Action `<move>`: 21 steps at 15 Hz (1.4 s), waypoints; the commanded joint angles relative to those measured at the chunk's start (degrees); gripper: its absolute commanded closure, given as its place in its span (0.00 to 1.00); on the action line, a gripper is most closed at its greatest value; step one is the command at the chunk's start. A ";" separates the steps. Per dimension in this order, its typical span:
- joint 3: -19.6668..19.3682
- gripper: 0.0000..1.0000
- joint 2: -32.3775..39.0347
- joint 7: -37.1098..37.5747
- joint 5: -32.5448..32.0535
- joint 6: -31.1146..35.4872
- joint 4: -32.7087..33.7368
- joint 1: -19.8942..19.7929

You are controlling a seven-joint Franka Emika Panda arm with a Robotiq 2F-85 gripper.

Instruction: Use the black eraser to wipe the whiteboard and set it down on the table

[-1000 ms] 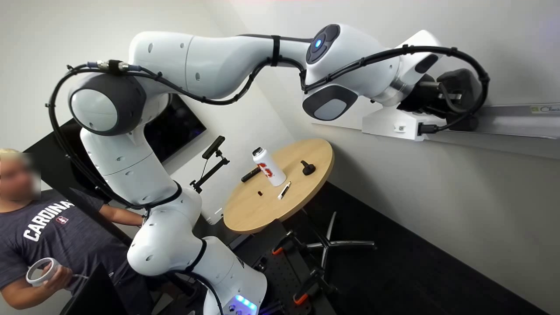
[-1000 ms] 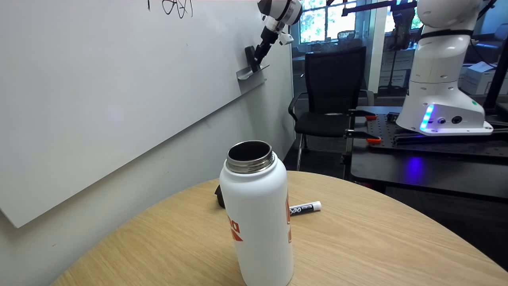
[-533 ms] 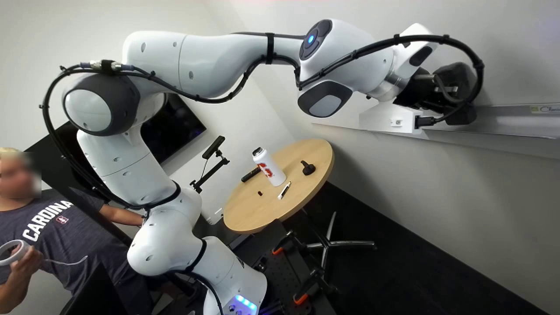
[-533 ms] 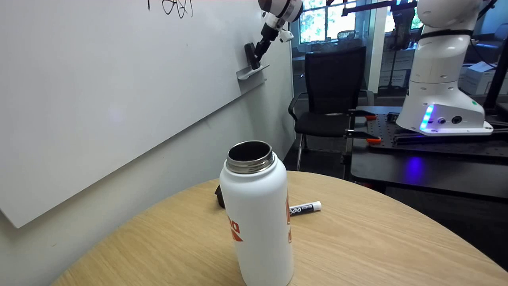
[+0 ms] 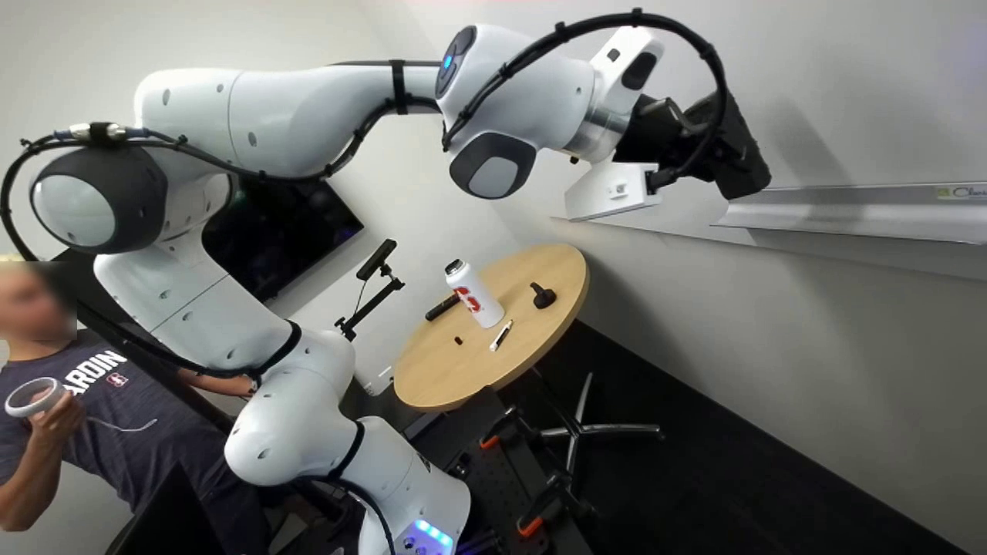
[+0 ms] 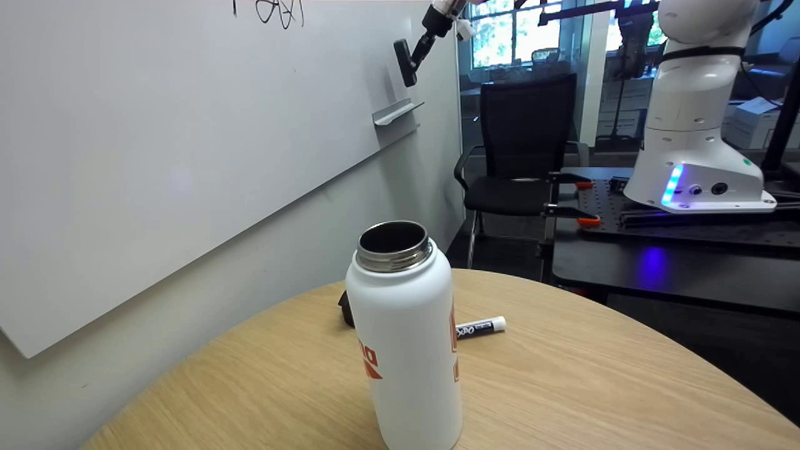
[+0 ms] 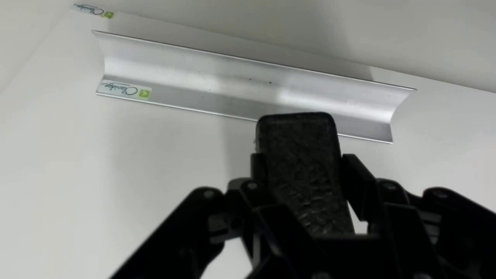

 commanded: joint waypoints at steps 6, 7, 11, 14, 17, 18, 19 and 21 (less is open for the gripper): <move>1.14 0.48 -3.56 3.80 -3.09 0.00 -3.46 0.57; 0.99 0.48 -3.42 3.76 -3.09 0.00 -3.46 0.46; 1.04 0.73 -3.00 5.43 -0.73 -1.48 -2.84 0.94; 2.87 0.73 -6.29 12.57 -5.88 -1.20 -4.74 0.94; 5.38 0.73 -10.41 20.33 -12.08 -1.88 -6.27 0.54; -0.39 0.73 -11.76 26.32 -18.40 -1.94 -6.94 7.03; -0.10 0.73 -12.64 31.10 -23.68 -2.34 -7.09 7.00; 7.31 0.73 -14.34 39.27 -30.59 -4.12 -6.34 1.46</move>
